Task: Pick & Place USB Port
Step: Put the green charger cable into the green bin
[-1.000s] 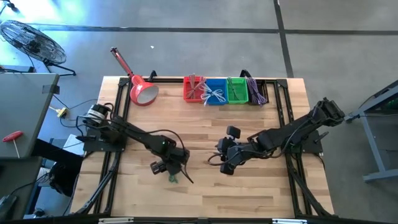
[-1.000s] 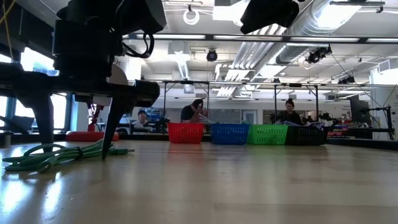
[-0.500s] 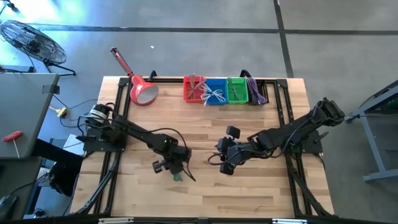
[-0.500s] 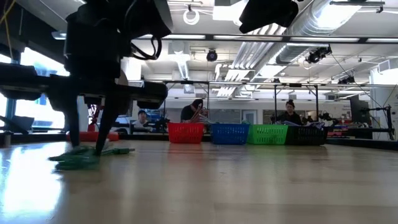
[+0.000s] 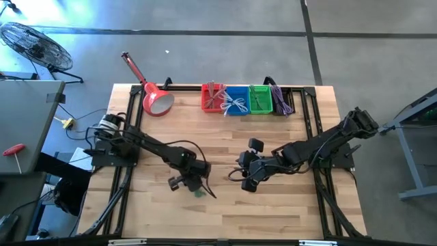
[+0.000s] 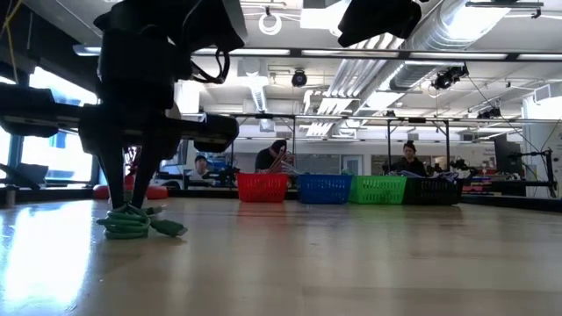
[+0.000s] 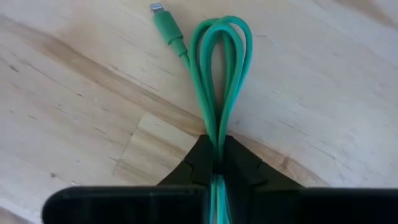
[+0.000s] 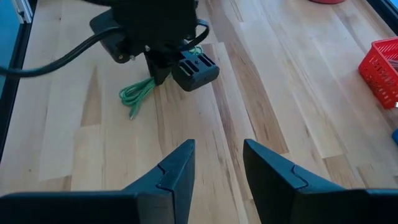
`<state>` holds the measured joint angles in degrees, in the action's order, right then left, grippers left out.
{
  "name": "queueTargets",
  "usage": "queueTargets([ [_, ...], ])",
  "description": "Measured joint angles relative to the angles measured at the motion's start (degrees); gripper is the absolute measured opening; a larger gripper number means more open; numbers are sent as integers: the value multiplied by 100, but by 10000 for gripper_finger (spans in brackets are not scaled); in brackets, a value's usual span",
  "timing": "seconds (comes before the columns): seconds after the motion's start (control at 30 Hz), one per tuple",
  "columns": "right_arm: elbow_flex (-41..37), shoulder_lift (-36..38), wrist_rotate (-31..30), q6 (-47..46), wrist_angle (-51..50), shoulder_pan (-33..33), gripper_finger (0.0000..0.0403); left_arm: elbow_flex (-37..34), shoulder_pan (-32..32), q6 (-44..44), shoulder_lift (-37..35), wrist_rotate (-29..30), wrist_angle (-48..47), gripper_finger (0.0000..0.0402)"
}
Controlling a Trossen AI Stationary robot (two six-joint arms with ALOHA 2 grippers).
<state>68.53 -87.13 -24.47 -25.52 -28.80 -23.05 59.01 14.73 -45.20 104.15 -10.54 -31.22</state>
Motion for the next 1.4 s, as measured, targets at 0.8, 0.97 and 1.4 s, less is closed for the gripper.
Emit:
queueTargets([
  [0.8,-2,51,-1758,1404,98,17,129,1530,-12,2137,-1212,1991,-1798,9],
  [0.97,-2,61,-2718,1778,426,17,129,1397,-12,2036,-1675,1834,-1021,9],
  [1.4,-2,63,-4013,288,-309,22,117,587,-50,3177,-2717,4775,1540,8],
])
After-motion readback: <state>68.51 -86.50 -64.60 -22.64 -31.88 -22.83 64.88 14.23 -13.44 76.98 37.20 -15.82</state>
